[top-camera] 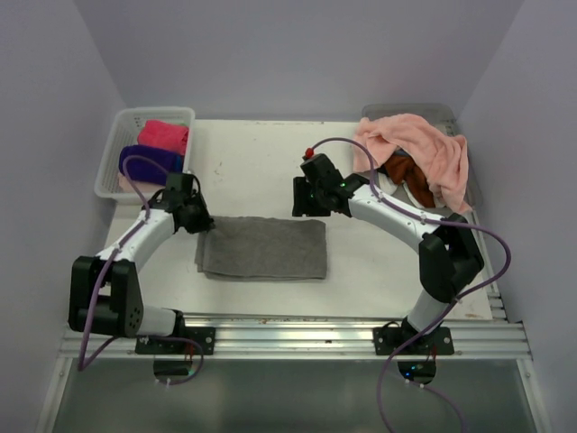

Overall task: Roll the towels
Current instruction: Fold the towel

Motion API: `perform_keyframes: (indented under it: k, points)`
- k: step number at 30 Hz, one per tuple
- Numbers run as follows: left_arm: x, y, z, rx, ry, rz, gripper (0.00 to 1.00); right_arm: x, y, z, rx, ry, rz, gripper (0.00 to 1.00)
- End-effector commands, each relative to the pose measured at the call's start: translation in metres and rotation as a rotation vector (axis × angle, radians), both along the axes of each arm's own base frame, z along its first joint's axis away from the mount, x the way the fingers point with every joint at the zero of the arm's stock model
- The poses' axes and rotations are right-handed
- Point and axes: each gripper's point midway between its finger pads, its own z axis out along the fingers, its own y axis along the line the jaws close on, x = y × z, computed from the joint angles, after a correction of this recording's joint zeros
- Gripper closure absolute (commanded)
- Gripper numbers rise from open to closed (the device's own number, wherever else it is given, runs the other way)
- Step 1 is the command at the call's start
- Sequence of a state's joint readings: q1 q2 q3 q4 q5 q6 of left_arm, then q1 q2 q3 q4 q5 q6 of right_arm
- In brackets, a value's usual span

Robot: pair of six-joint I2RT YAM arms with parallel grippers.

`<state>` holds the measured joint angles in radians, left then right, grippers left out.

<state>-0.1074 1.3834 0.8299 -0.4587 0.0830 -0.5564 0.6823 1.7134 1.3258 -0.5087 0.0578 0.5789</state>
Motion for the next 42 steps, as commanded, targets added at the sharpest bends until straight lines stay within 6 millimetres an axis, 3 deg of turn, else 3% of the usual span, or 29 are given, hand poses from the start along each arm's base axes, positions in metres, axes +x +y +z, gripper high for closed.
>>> perform_keyframes:
  k: [1, 7, 10, 14, 19, 25, 27, 28, 31, 32, 34, 42]
  points:
    - [0.018, 0.004, 0.036, 0.018, -0.095, 0.030, 1.00, 0.005, -0.002, 0.006, -0.028, -0.030, 0.013, 0.47]
    - [0.029, 0.017, 0.062, 0.073, -0.110, 0.096, 1.00, 0.003, -0.018, -0.011, -0.041, 0.011, -0.006, 0.43]
    - [0.035, 0.019, 0.065, 0.091, -0.099, 0.102, 1.00, -0.001, -0.019, -0.017, -0.052, 0.031, 0.014, 0.31]
    - [0.046, 0.022, 0.053, 0.112, -0.081, 0.109, 1.00, -0.009, -0.020, -0.032, -0.063, 0.074, 0.036, 0.21]
    - [0.049, 0.027, 0.037, 0.141, -0.035, 0.127, 1.00, -0.026, -0.006, -0.051, 0.028, 0.157, 0.063, 0.20]
    - [0.048, 0.028, 0.029, 0.146, -0.025, 0.132, 1.00, -0.050, -0.002, -0.088, 0.116, 0.264, 0.013, 0.25]
    - [0.050, 0.027, 0.030, 0.142, -0.034, 0.131, 1.00, -0.050, 0.002, -0.090, 0.143, 0.255, 0.008, 0.28]
    - [0.050, 0.028, 0.031, 0.144, -0.036, 0.133, 1.00, -0.052, 0.001, -0.093, 0.149, 0.263, -0.004, 0.35]
    - [0.052, 0.027, 0.034, 0.144, -0.042, 0.132, 1.00, -0.049, -0.003, -0.095, 0.133, 0.253, -0.034, 0.63]
    - [0.051, 0.027, 0.038, 0.142, -0.051, 0.131, 1.00, -0.048, -0.005, -0.094, 0.127, 0.245, -0.041, 0.81]
    - [0.053, 0.028, 0.045, 0.147, -0.067, 0.138, 1.00, -0.043, -0.010, -0.087, 0.106, 0.209, -0.060, 0.99]
    - [0.063, 0.024, 0.088, 0.161, -0.158, 0.141, 1.00, -0.038, -0.027, -0.066, 0.031, 0.154, -0.074, 1.00]
